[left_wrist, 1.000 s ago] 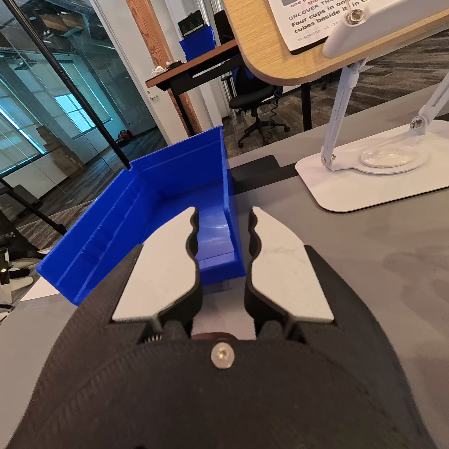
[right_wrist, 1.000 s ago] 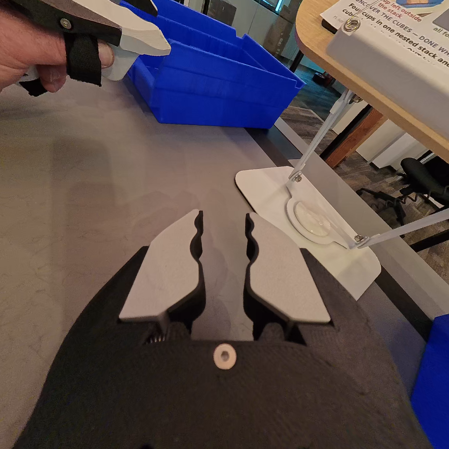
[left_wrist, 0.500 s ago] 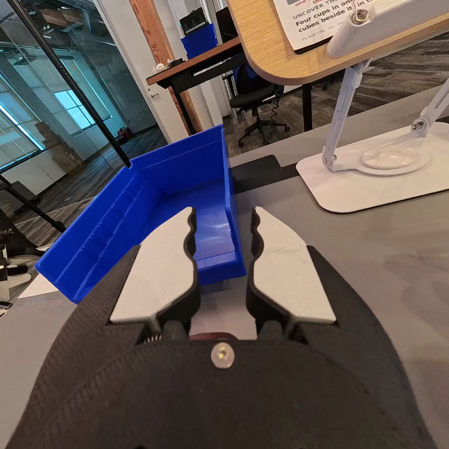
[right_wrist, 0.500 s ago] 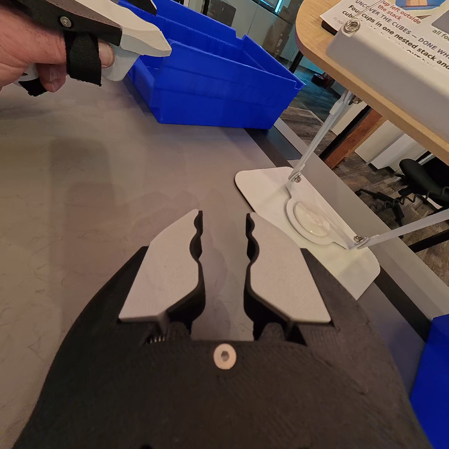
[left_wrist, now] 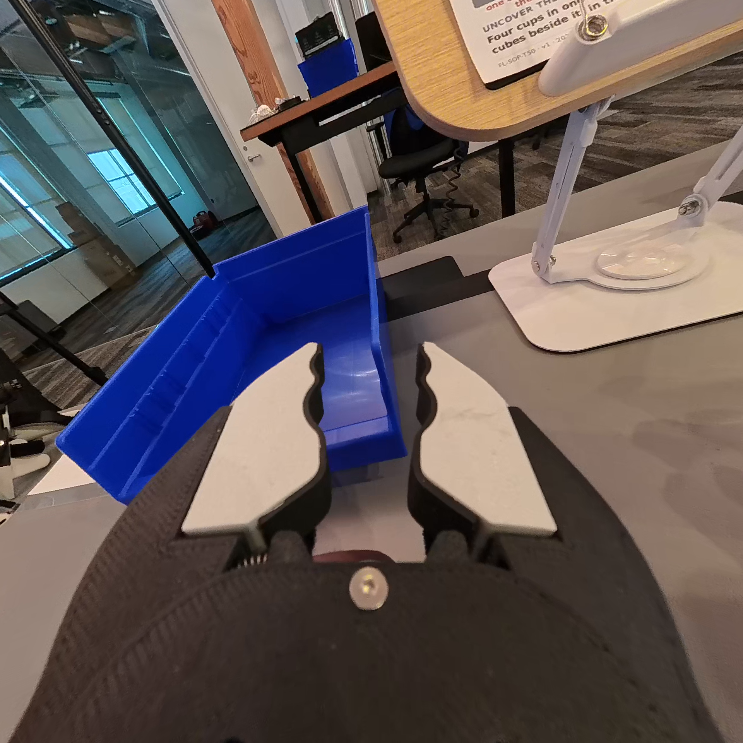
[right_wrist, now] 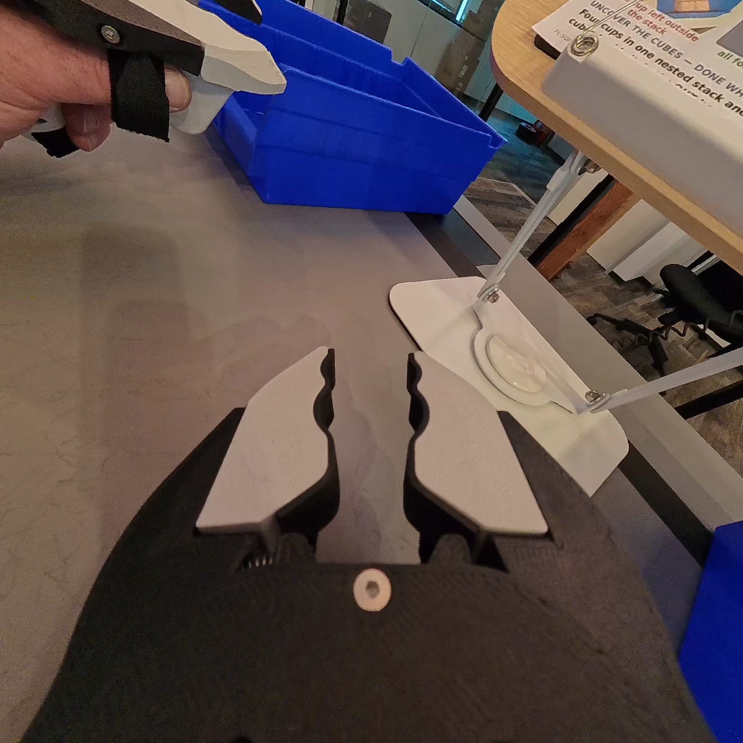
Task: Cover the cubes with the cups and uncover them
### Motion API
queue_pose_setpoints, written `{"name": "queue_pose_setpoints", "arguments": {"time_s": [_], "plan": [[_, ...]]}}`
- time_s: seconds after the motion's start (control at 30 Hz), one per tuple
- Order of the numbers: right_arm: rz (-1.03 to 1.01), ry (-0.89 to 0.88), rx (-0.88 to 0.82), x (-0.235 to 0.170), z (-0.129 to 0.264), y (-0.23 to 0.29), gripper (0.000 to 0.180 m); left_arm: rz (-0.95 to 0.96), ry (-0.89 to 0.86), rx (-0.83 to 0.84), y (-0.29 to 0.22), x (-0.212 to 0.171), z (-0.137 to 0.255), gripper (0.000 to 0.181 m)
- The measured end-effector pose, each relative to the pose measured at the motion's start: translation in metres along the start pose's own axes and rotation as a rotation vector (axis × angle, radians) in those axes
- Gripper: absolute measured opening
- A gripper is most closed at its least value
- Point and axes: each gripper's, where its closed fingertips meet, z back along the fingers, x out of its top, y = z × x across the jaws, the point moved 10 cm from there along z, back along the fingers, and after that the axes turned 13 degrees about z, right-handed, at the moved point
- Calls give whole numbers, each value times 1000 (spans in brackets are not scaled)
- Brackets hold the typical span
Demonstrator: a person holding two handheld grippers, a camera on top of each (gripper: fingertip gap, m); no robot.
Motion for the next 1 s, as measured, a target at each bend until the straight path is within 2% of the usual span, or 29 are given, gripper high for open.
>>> {"name": "queue_pose_setpoints", "arguments": {"time_s": [0.33, 0.5, 0.73, 0.87, 1.0], "plan": [[8, -7, -11, 0, 1, 0, 37, -7, 5, -10, -1, 0, -1, 43], [30, -11, -26, -3, 21, 3, 40, 11, 17, 5, 9, -2, -2, 43], [70, -42, -76, -24, 91, 0, 38, 5, 62, -12, 8, -8, -8, 44], [57, -39, -229, -43, 145, -18, 38, 17, 72, -14, 8, -11, -9, 45], [5, -23, -481, -70, 200, -52, 57, 53, 79, -23, 10, -13, -10, 45]]}}
